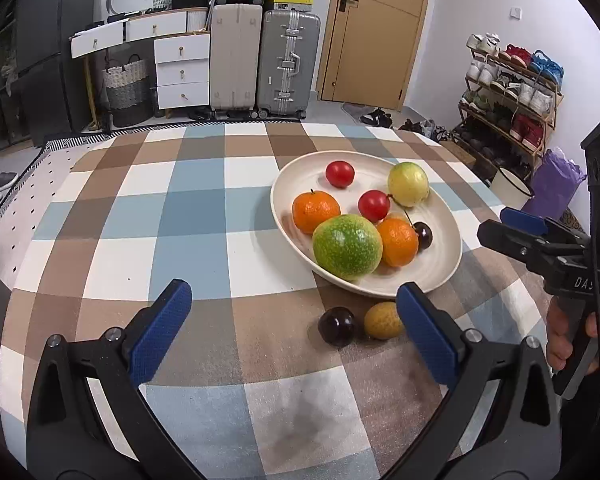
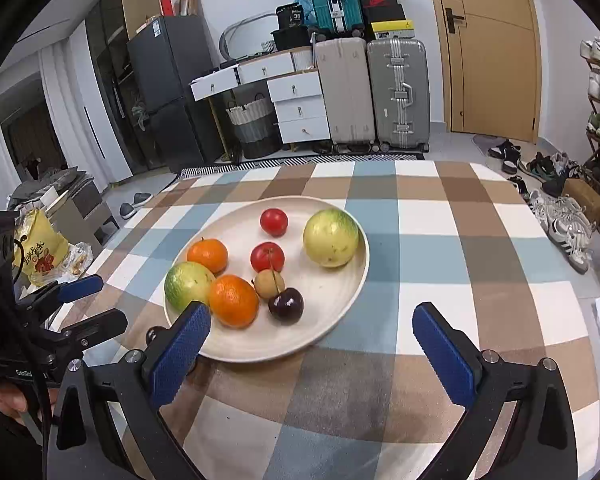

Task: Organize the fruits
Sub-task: 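Withdraw both tools toward the dark plum and brown round fruit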

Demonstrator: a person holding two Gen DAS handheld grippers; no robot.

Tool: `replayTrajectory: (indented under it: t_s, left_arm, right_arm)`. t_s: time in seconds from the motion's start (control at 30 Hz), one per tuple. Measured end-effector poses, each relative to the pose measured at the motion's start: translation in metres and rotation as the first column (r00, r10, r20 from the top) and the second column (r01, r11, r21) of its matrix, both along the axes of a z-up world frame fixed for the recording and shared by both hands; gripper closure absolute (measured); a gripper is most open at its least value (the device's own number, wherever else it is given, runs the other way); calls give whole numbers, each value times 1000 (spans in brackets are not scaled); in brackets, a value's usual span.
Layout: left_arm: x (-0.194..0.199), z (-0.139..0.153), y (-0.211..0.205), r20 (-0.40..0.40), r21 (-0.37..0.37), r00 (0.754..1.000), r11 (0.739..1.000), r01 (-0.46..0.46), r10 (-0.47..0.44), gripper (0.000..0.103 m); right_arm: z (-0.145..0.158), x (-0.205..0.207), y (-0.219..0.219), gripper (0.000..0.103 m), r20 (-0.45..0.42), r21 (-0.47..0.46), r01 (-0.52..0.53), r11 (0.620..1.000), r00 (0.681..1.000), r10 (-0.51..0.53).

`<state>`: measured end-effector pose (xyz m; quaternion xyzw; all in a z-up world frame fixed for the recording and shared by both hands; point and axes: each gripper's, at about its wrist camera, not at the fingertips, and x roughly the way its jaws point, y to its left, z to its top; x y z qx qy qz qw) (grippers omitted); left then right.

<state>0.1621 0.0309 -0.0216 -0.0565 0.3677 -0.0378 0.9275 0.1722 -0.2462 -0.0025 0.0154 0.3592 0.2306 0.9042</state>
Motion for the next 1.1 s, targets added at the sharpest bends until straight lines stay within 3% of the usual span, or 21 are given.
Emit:
replayTrajectory:
  t_s: [0.2, 0.47, 0.8, 1.1]
  left_arm:
    - [3, -11, 0, -42, -23, 999, 1000, 3, -4, 1]
    - [7, -21, -3, -77, 7, 997, 1000, 5, -5, 1]
    - [8, -18, 17, -78, 14, 997, 1000, -28, 29, 1]
    - [9, -17, 31, -83, -25, 995, 998, -50, 48, 1]
  right_arm:
    - [-8, -1, 6, 0, -35, 10, -21, 1000, 999, 21]
    - [-18, -1, 16, 0, -79, -18, -37, 999, 996, 36]
    - [-21, -14, 39, 2, -112, 6, -193, 981, 975, 193]
    - [-27, -28, 63, 21, -154, 12, -321, 947, 935, 318]
